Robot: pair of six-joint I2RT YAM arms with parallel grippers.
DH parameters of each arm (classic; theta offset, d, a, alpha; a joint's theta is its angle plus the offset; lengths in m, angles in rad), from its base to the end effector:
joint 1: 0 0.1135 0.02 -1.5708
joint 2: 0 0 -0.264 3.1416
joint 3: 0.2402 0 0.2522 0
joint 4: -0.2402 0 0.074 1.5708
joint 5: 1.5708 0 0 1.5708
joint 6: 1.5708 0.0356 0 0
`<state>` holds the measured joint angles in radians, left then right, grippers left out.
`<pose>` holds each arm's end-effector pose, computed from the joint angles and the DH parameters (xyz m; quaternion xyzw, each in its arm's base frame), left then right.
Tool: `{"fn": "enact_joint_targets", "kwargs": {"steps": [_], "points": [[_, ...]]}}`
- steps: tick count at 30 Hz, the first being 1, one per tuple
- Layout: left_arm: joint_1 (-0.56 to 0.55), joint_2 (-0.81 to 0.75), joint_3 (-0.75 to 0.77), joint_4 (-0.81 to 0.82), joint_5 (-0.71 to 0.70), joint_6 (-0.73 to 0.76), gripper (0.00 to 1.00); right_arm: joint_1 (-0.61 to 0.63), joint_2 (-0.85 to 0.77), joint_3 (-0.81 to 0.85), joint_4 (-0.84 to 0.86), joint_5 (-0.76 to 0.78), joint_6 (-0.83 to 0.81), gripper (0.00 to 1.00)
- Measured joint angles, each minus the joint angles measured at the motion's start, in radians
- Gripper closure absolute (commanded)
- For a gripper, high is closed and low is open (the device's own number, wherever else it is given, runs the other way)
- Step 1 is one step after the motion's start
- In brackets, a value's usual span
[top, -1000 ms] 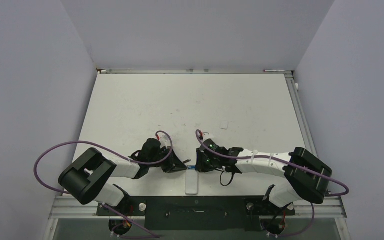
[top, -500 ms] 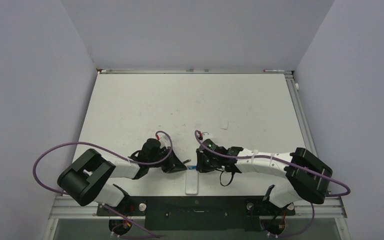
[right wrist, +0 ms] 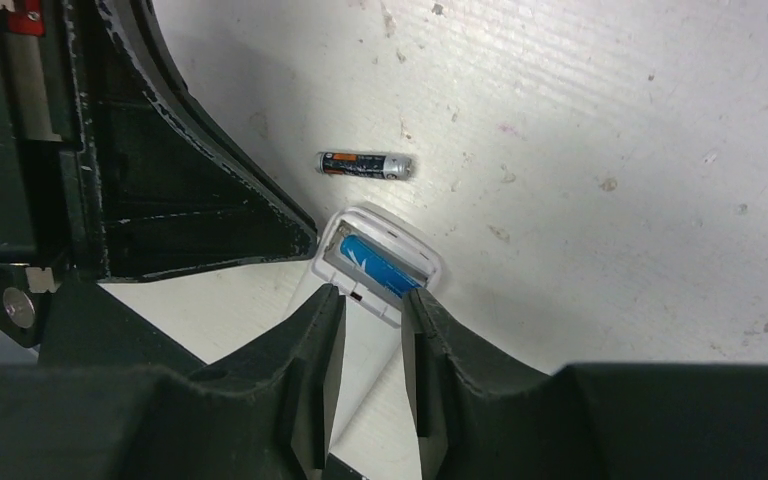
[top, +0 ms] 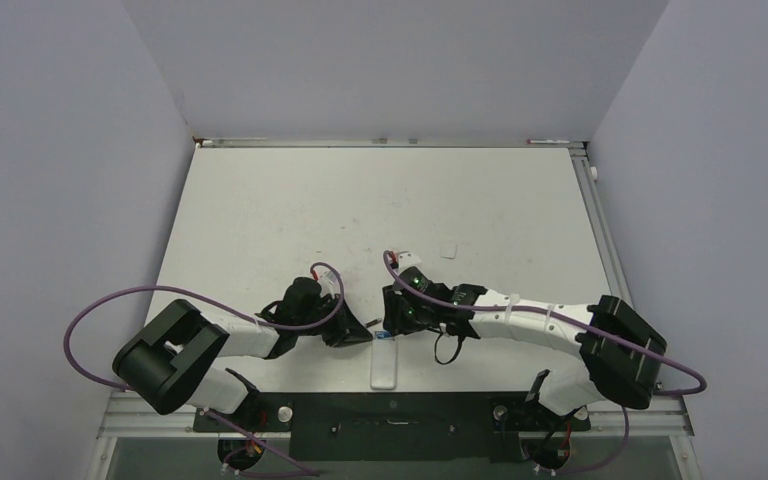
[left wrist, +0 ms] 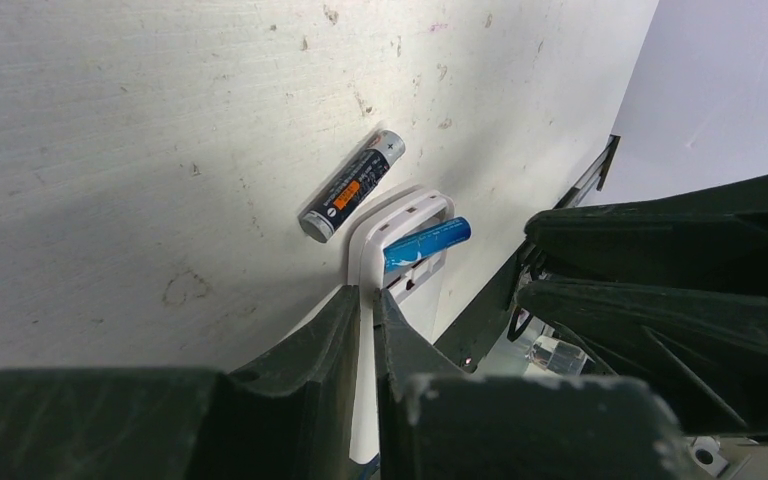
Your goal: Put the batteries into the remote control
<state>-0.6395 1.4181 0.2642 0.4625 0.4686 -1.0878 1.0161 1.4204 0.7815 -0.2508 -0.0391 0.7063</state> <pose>0.1632 -0.1414 0.1073 -0.0993 0.8801 -0.4512 0.1093 0.1473 0.2403 0.1915 -0.1518 0.9301 0.2653 0.2036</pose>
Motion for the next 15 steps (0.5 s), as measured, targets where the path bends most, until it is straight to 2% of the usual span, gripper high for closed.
{"fn": "enact_joint_targets", "kwargs": {"steps": [7, 15], "points": [[0.0, -0.013, 0.0, -0.022, 0.0, 0.009, 0.9, 0.0, 0.049, 0.077, -0.051, -0.001, -0.124, 0.66], [0.0, -0.048, 0.019, -0.096, -0.001, 0.046, 0.89, -0.004, 0.094, 0.158, -0.176, -0.061, -0.364, 0.64]]}}
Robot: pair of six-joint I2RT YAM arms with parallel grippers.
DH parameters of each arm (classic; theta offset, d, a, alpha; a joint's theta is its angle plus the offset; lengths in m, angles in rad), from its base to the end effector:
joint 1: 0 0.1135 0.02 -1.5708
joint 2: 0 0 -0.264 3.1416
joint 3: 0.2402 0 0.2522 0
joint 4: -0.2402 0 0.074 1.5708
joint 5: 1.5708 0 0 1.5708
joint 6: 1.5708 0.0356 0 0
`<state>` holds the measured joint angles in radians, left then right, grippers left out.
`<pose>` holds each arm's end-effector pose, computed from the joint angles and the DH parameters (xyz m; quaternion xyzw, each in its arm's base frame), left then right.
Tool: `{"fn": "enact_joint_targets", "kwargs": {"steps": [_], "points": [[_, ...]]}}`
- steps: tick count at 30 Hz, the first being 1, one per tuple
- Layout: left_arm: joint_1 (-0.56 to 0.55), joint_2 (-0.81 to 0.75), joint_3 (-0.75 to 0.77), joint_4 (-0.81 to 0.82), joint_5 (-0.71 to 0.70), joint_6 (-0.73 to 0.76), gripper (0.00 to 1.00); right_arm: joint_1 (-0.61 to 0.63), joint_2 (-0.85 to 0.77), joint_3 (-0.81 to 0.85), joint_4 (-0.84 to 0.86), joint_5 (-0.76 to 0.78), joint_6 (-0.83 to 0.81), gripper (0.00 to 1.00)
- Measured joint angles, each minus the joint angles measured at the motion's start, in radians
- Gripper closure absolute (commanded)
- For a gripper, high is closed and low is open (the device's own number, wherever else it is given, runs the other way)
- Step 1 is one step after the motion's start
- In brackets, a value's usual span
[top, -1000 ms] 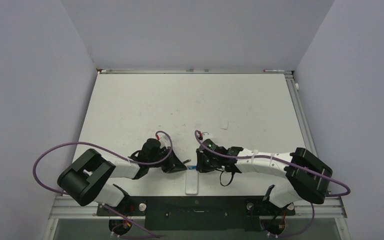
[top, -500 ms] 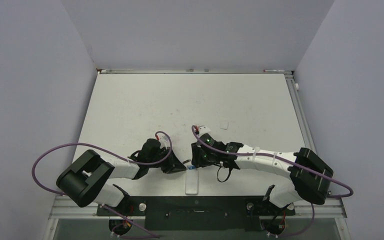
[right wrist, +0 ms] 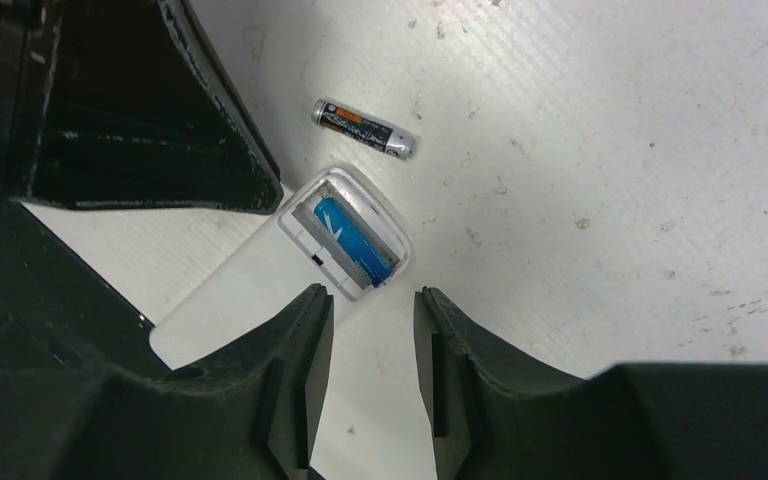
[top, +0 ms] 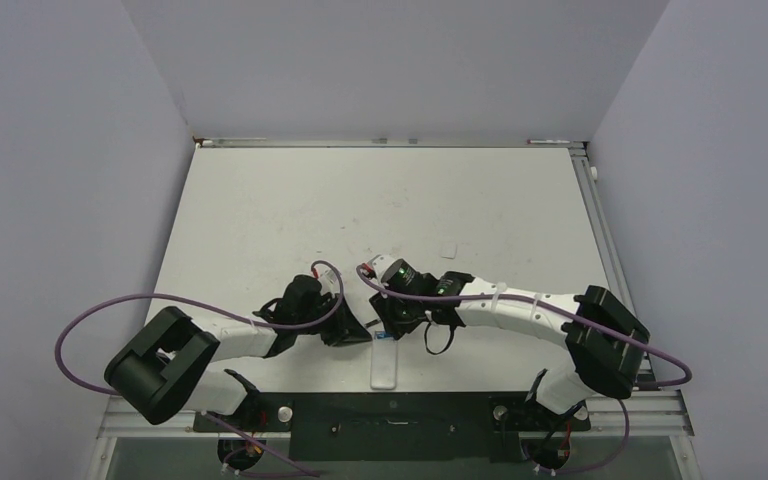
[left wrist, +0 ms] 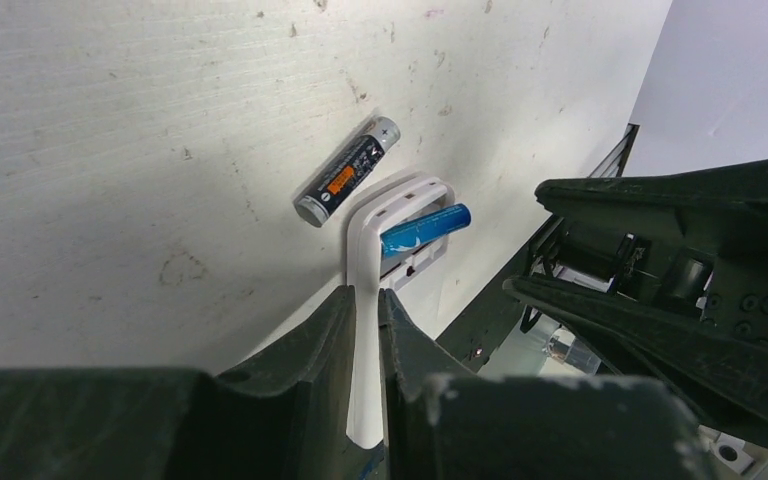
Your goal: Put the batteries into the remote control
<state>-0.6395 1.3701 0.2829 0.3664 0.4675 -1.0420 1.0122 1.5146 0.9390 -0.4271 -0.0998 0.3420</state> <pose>0.1620 -0.1405 0.1134 -0.0836 0.8875 -0.4396 0.1103 0.1572 0.2581 0.2018 -0.3285 0.9008 0.2127 0.1882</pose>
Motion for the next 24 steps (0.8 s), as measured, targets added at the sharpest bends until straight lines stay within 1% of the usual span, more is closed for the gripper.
{"fn": "enact_joint_targets", "kwargs": {"steps": [7, 11, 17, 24], "points": [[0.0, -0.036, 0.034, -0.103, -0.03, 0.031, 0.9, -0.022, 0.002, 0.013, -0.063, -0.079, -0.161, 0.64], [0.0, -0.071, 0.038, -0.167, -0.054, 0.041, 0.9, -0.025, 0.031, 0.037, -0.083, -0.118, -0.236, 0.62], [0.0, -0.127, 0.038, -0.243, -0.08, 0.055, 0.9, -0.025, 0.059, 0.05, -0.097, -0.151, -0.328, 0.61], [0.0, -0.193, 0.038, -0.327, -0.101, 0.06, 0.89, -0.025, 0.103, 0.076, -0.106, -0.153, -0.415, 0.6]]}}
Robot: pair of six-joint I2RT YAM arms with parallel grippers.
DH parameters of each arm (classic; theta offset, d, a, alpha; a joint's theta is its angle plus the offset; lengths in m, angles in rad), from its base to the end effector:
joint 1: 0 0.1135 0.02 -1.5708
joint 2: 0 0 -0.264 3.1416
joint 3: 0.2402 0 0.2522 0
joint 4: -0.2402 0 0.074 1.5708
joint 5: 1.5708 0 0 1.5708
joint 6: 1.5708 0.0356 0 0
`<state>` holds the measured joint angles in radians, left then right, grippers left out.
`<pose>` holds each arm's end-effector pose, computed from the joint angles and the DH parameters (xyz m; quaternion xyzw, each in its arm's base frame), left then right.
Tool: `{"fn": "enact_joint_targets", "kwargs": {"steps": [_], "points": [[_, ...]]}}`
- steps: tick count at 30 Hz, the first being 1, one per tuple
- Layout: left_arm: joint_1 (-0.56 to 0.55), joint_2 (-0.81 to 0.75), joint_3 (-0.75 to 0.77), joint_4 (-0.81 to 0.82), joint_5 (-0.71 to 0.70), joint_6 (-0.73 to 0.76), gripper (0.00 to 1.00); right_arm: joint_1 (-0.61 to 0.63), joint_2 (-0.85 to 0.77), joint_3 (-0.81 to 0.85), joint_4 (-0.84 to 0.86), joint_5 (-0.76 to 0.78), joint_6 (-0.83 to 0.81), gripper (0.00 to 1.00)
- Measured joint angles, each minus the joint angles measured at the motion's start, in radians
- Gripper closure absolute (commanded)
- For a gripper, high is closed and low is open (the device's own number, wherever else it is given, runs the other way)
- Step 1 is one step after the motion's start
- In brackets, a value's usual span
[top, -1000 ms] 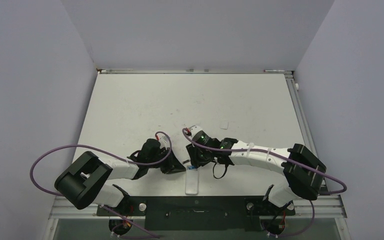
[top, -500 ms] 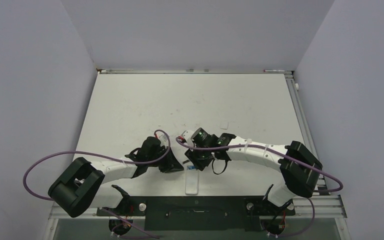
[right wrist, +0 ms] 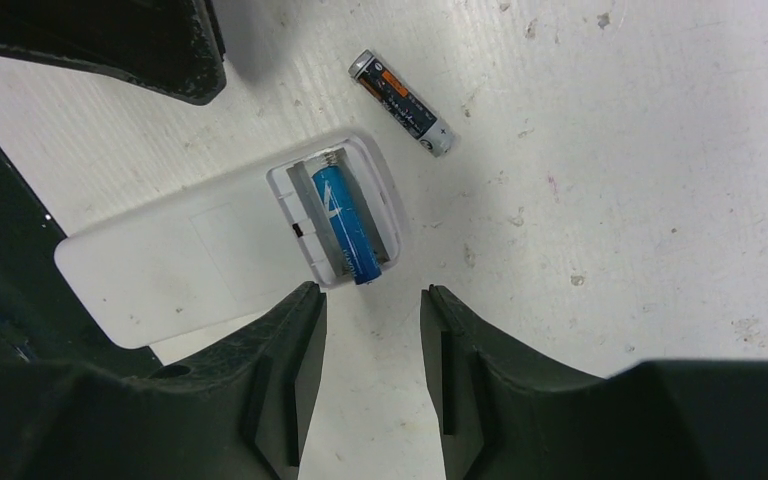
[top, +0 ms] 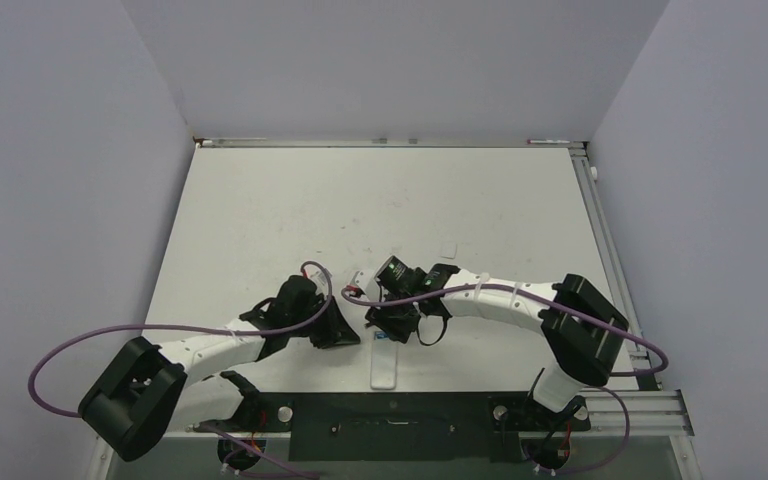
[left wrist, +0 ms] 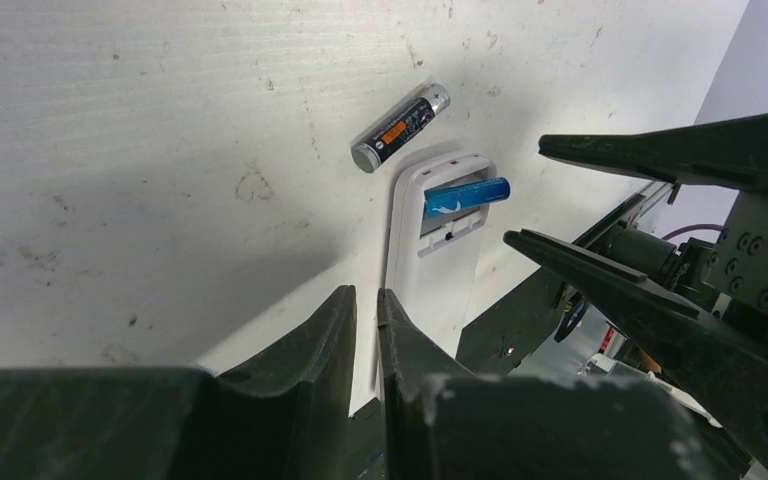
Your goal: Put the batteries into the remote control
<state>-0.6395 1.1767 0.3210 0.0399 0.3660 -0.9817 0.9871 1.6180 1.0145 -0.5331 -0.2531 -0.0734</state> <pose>0.1513 -0.1284 0.1335 -0.0895 0.9121 -0.3792 0.1271 0.1655 0.2668 0.1892 -0.5134 0.8219 0.2049 0.1374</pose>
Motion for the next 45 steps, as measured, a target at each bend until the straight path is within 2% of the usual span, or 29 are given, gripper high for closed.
{"fn": "enact_joint_targets", "kwargs": {"steps": [11, 28, 32, 37, 39, 45], "points": [[0.002, -0.061, 0.0, -0.074, -0.016, 0.003, 0.89, 0.001, 0.047, 0.037, -0.006, 0.0, -0.058, 0.6], [0.005, -0.063, -0.006, -0.081, -0.018, 0.003, 0.89, 0.018, 0.082, 0.046, -0.02, 0.004, -0.073, 0.63], [0.005, -0.063, -0.012, -0.081, -0.018, 0.002, 0.89, 0.026, 0.085, 0.046, -0.02, 0.011, -0.073, 0.68], [0.005, -0.063, -0.014, -0.081, -0.018, 0.002, 0.89, 0.034, 0.091, 0.047, -0.021, 0.018, -0.076, 0.82], [0.005, -0.062, -0.014, -0.079, -0.018, 0.002, 0.89, 0.036, 0.093, 0.05, -0.021, 0.021, -0.079, 0.91], [0.006, -0.05, -0.014, -0.057, -0.018, 0.002, 0.89, 0.042, 0.093, 0.051, -0.028, 0.028, -0.091, 0.92]]}}
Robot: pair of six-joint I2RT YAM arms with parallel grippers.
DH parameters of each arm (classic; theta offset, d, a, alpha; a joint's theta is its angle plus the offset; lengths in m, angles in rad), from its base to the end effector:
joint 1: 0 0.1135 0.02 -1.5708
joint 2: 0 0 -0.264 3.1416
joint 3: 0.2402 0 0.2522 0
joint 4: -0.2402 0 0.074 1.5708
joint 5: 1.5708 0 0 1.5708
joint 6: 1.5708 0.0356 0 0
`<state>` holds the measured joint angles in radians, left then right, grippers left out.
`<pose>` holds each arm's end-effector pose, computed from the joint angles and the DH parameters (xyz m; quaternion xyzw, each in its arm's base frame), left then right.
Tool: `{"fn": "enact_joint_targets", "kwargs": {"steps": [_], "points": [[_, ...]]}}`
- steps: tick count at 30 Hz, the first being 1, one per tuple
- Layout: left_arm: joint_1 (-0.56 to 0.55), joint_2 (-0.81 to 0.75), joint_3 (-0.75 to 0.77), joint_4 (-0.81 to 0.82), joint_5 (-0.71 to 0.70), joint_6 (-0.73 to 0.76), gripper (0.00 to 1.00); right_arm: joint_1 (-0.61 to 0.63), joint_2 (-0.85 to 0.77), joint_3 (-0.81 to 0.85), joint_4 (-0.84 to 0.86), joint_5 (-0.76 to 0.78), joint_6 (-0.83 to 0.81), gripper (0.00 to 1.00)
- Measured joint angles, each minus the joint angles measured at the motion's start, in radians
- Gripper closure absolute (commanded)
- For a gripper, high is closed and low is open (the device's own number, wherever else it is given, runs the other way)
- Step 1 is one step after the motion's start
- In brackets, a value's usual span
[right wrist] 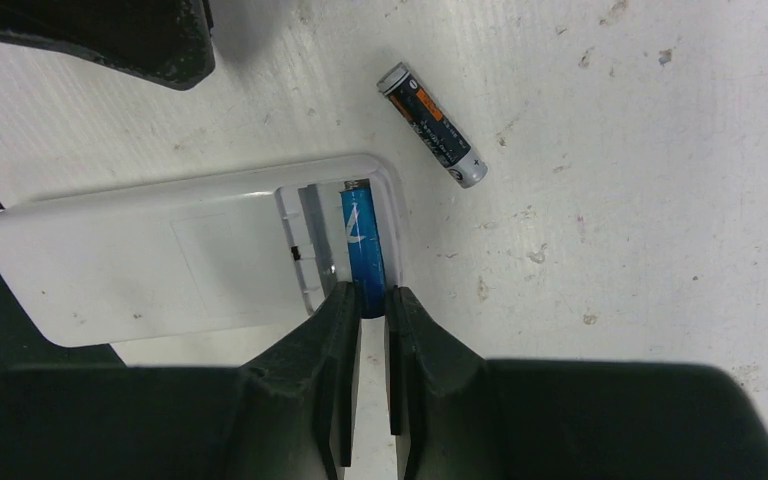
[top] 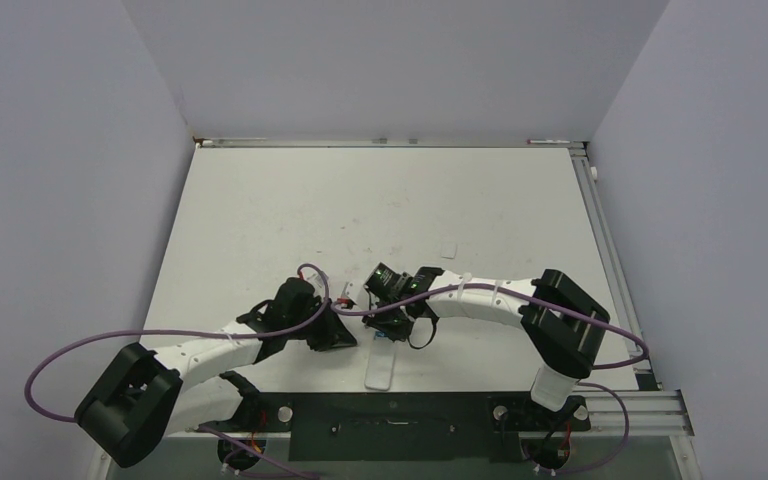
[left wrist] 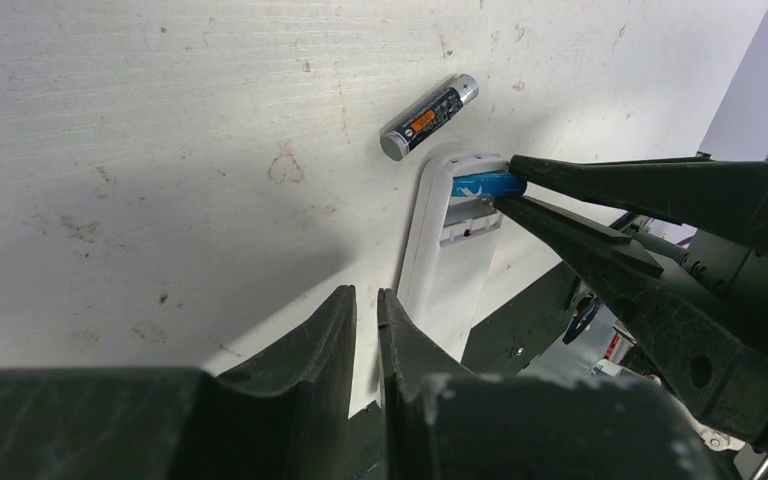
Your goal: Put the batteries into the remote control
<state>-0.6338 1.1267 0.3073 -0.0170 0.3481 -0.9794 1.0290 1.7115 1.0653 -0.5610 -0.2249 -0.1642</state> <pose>0.1456 -0.1221 0.1341 -0.0968 0.9162 -0.3671 0.1280 0.1620 0.2846 0.1737 -0.5659 0.7971 0.1755 0.1169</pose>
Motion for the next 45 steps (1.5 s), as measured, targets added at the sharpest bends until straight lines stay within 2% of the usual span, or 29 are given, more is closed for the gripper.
{"fn": "enact_joint_targets", "kwargs": {"steps": [20, 45], "points": [[0.001, 0.064, 0.003, 0.026, 0.001, -0.003, 0.89, 0.023, -0.062, 0.014, -0.113, 0.043, 0.016, 0.92], [-0.014, 0.207, 0.054, 0.129, 0.017, -0.04, 0.89, 0.039, -0.011, 0.042, -0.103, 0.088, 0.131, 0.92]]}}
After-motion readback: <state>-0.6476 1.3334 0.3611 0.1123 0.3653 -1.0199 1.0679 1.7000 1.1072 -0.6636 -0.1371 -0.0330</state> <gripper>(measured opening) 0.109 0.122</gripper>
